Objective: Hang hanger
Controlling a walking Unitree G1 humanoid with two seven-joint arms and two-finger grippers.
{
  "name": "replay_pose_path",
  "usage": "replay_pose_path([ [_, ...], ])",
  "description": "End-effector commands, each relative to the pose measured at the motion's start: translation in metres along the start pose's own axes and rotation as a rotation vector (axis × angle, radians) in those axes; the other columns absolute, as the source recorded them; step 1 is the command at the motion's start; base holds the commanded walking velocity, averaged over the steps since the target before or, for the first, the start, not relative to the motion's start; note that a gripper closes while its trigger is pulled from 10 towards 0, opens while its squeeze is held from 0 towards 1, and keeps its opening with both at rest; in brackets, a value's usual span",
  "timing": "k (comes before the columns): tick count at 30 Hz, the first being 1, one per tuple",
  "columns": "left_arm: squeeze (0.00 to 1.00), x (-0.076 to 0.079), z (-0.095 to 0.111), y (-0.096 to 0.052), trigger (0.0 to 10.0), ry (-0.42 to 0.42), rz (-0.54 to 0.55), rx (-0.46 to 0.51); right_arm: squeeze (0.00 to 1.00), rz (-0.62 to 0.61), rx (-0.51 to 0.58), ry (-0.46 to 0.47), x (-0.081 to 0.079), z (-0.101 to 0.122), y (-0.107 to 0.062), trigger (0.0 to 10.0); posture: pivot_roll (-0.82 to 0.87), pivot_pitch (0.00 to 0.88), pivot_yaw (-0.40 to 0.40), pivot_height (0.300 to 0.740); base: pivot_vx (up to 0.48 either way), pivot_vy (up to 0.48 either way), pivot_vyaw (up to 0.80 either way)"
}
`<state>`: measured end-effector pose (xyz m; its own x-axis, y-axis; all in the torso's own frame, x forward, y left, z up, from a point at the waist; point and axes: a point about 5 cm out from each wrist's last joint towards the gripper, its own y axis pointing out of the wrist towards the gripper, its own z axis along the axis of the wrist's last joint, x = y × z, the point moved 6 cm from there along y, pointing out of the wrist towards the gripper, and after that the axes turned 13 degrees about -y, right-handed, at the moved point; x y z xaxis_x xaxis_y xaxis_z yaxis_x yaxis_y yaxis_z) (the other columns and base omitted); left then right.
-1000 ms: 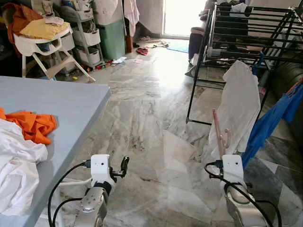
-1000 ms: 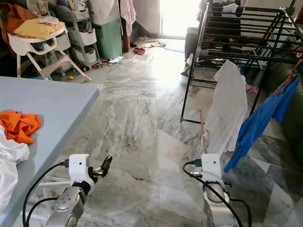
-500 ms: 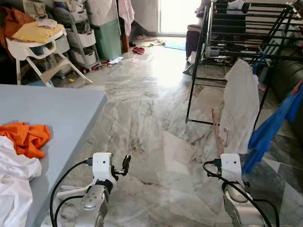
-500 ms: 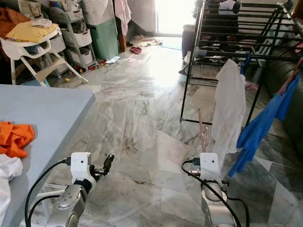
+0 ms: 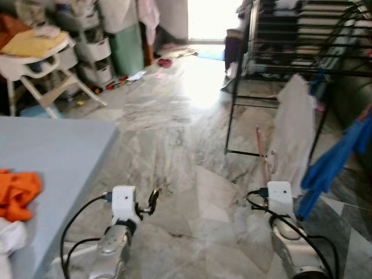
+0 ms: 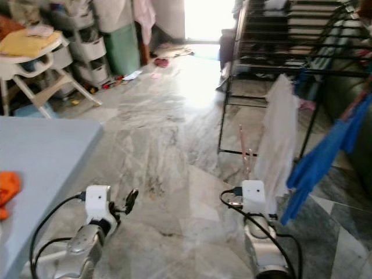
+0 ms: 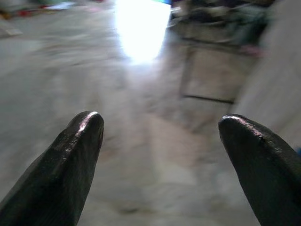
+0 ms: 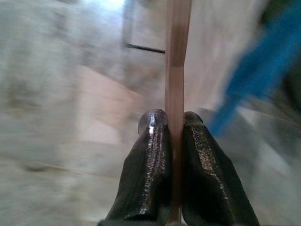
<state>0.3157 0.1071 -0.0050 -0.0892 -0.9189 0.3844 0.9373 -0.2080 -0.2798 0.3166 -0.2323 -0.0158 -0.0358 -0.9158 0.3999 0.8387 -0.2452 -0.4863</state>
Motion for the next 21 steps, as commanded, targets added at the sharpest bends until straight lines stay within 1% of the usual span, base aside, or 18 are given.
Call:
replay_pose_path([
  [1, 0.00, -0.014, 0.006, -0.001, 10.0, 0.022, 0.030, 0.009, 0.00, 0.024, 0.045, 0.017, -0.011, 0.017, 0.001, 10.0, -0.07, 0.000, 0.025, 0.740, 0.382, 0.000, -0.80],
  [4, 0.00, -0.013, 0.004, -0.001, 10.0, 0.019, 0.029, 0.007, 0.00, 0.027, 0.047, 0.016, -0.012, 0.018, 0.001, 10.0, -0.08, 0.000, 0.026, 0.740, 0.382, 0.000, -0.80],
  [7, 0.00, -0.014, 0.003, -0.001, 10.0, 0.022, 0.030, 0.002, 0.00, 0.040, 0.049, 0.018, -0.015, 0.018, 0.001, 10.0, -0.08, 0.000, 0.029, 0.740, 0.379, 0.000, -0.48],
  [15, 0.00, -0.014, 0.003, 0.000, 10.0, 0.033, 0.023, -0.001, 0.00, 0.079, 0.059, 0.002, -0.024, 0.019, 0.000, 10.0, -0.08, 0.000, 0.036, 0.740, 0.381, 0.000, 0.00],
  [16, 0.00, -0.014, 0.002, 0.000, 10.0, 0.034, 0.022, -0.003, 0.00, 0.099, 0.061, 0.005, -0.027, 0.018, 0.000, 10.0, -0.08, 0.000, 0.038, 0.740, 0.382, 0.000, 0.00],
  [21, 0.00, -0.014, 0.002, 0.000, 10.0, 0.038, 0.021, -0.004, 0.00, 0.111, 0.061, 0.000, -0.029, 0.017, -0.001, 10.0, -0.08, 0.000, 0.039, 0.740, 0.381, 0.000, 0.00],
])
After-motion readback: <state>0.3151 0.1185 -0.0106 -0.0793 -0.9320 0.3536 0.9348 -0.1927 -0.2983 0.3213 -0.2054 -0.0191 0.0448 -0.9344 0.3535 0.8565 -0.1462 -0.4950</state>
